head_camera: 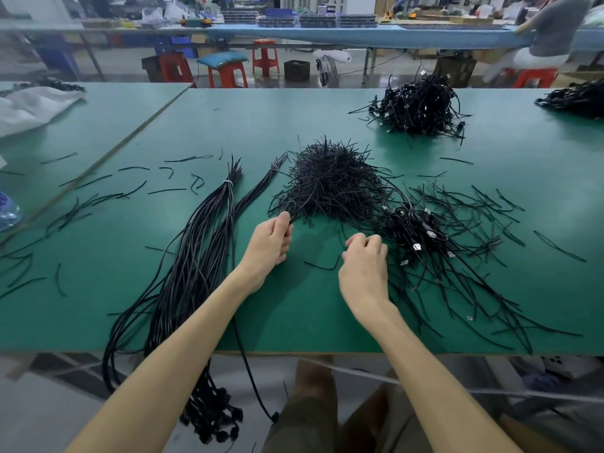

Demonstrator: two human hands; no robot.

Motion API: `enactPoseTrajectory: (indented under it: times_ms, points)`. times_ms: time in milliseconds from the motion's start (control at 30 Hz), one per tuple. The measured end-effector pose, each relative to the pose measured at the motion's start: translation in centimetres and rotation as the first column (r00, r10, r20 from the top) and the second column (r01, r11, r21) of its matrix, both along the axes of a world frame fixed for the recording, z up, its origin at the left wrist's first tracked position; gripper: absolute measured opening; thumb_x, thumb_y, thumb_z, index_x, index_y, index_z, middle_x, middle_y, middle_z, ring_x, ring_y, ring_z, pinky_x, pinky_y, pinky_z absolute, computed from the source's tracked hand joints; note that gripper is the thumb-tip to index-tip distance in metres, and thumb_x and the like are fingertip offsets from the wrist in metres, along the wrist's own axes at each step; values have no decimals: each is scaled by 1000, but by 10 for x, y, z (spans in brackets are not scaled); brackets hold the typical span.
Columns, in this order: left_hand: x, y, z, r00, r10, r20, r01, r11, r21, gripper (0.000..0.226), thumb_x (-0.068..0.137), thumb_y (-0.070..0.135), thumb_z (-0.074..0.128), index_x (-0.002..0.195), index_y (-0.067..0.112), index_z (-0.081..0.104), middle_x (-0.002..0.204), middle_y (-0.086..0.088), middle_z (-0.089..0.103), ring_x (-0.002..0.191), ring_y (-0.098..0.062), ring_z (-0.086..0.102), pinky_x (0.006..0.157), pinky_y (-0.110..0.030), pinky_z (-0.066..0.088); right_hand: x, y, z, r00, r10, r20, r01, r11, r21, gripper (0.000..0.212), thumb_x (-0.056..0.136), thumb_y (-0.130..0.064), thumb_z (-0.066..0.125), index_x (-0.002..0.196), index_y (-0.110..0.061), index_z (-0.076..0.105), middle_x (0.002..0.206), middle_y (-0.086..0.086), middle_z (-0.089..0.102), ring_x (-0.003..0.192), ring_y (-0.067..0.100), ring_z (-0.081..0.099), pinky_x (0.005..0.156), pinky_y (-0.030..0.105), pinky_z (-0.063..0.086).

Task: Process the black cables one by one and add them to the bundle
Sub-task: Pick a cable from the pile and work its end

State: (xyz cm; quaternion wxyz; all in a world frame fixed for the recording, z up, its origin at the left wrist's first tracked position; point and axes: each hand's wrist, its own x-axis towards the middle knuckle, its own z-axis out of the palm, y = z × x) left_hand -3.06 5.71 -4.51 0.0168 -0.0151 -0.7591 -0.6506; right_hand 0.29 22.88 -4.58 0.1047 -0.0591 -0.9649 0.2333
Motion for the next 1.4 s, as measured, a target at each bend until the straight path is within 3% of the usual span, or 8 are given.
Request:
enactPoseTrajectory:
  times_ms: [267, 367, 467, 533, 767, 967, 1133, 1400]
  points:
    - [2, 2, 1, 1000, -7, -5, 7, 1000, -18, 40, 111, 39, 38, 81, 12, 43, 56, 11, 29, 50, -11, 22, 49, -32, 21, 0, 2, -5, 999, 12, -50, -7, 995, 103, 18, 108, -17, 44, 121, -5, 50, 123, 13, 52, 115, 27, 46, 98, 35, 44]
    - [2, 3, 1, 1000, -9, -9, 9, 1000, -29, 40, 111, 39, 37, 81, 12, 43, 56, 11, 29, 50, -11, 23, 50, -32, 22, 0, 5, -4, 994, -1, -109, -20, 981, -191, 9, 106, -10, 45, 108, -10, 53, 114, 5, 53, 111, 23, 47, 88, 35, 45]
    - [1, 2, -1, 1000, -13, -14, 12, 999, -48, 41, 111, 38, 36, 81, 12, 42, 56, 12, 30, 50, -10, 24, 49, -29, 23, -1, 11, -3, 991, -22, -130, -56, 824, -564, 13, 107, -9, 43, 97, -14, 51, 102, -5, 50, 104, 19, 48, 82, 29, 37]
    - [-1, 3, -2, 999, -22, -32, 18, 994, -105, 42, 111, 38, 36, 78, 13, 40, 54, 14, 33, 50, -7, 26, 49, -24, 24, 0, 12, 0, 986, -5, -167, -104, 763, -638, 13, 107, -12, 46, 95, -15, 52, 99, -3, 52, 95, 17, 49, 81, 27, 36]
    - [-1, 10, -6, 988, -64, -138, 16, 944, -330, 44, 111, 37, 38, 71, 19, 43, 66, 6, 43, 61, -11, 37, 63, -32, 34, 1, 4, 1, 948, 151, -278, -291, 764, -575, 10, 105, -16, 53, 98, -11, 57, 96, -1, 58, 85, 3, 51, 74, 13, 40]
    - [1, 13, -8, 980, -132, -149, 37, 856, -516, 44, 110, 43, 36, 71, 23, 45, 67, 9, 49, 64, -14, 45, 67, -36, 39, -5, 5, -4, 956, 153, -250, -277, 748, -603, 12, 105, -20, 54, 100, -10, 59, 98, 2, 61, 87, 9, 55, 74, 13, 41]
    - [0, 14, -6, 979, -147, -141, 57, 860, -506, 45, 109, 45, 36, 71, 22, 43, 67, 7, 48, 66, -17, 46, 69, -38, 39, -8, 2, -7, 953, 196, -233, -297, 764, -573, 8, 103, -23, 57, 100, -15, 59, 96, -2, 63, 88, 7, 58, 77, 21, 46]
    - [2, 15, -5, 978, -153, -138, 66, 866, -496, 49, 106, 54, 33, 70, 21, 40, 66, 8, 45, 65, -16, 42, 69, -38, 37, -7, 3, -10, 953, 230, -195, -301, 754, -584, 14, 99, -29, 66, 93, -26, 54, 88, -12, 63, 81, -2, 59, 70, 14, 45]
